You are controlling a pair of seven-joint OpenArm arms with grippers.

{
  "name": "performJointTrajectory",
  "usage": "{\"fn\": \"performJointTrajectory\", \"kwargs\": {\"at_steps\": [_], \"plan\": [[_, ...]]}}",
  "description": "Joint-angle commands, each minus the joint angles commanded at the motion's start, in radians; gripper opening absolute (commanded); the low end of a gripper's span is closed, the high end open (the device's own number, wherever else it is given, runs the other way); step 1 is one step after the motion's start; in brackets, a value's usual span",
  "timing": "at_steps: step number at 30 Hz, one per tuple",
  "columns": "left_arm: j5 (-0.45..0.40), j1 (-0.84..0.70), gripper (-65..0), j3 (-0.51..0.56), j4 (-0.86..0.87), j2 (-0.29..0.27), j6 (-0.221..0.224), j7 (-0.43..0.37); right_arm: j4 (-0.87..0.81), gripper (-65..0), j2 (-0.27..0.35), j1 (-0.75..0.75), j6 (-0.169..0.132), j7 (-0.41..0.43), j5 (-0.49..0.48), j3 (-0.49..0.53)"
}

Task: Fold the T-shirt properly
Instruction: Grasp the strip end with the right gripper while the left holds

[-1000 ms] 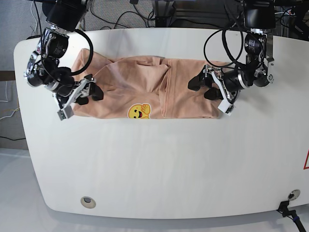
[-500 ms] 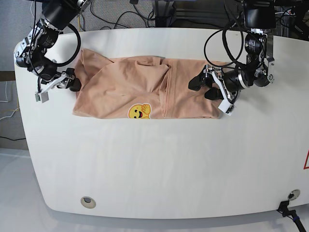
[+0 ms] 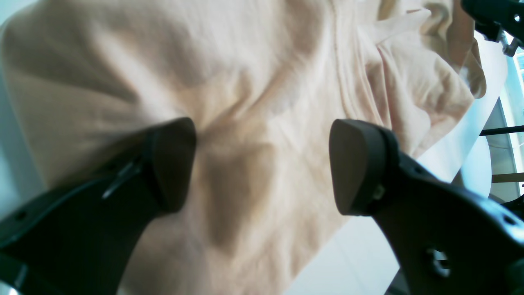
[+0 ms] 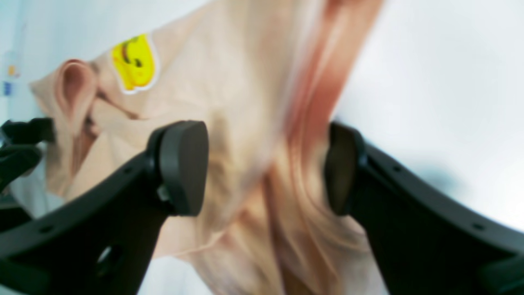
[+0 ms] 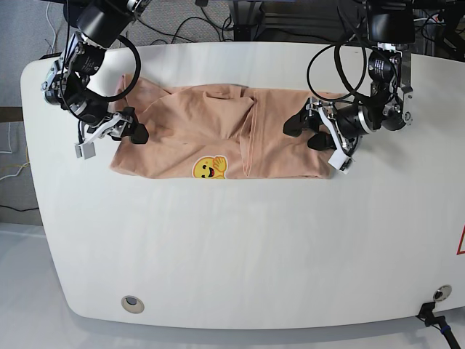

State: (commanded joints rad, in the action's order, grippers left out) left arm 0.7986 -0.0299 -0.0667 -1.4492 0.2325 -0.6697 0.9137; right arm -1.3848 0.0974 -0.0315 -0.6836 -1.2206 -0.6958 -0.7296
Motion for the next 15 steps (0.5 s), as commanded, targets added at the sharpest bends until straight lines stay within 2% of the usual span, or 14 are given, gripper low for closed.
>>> {"fn": "performJointTrajectory", "kwargs": {"at_steps": [6, 8, 13, 15], "plan": [[-0.002, 0.0, -17.0, 0.0, 0.0, 0.0, 0.0, 0.0, -0.002, -23.5, -0.012, -0.005, -0.002, -0.035, 0.0, 0.018], [-0.002, 0.0, -17.0, 0.0, 0.0, 0.0, 0.0, 0.0, -0.003, -23.8, -0.012, -0.003, -0.002, -0.032, 0.0, 0.06], [-0.002, 0.002, -17.0, 0.0, 0.0, 0.0, 0.0, 0.0, -0.057, -23.9, -0.038, 0.0, 0.002, -0.032, 0.002, 0.061], [-0.002, 0.0, -17.0, 0.0, 0.0, 0.0, 0.0, 0.0, -0.069, -27.4, -0.04, 0.0, 0.003, -0.032, 0.003, 0.063]]}}
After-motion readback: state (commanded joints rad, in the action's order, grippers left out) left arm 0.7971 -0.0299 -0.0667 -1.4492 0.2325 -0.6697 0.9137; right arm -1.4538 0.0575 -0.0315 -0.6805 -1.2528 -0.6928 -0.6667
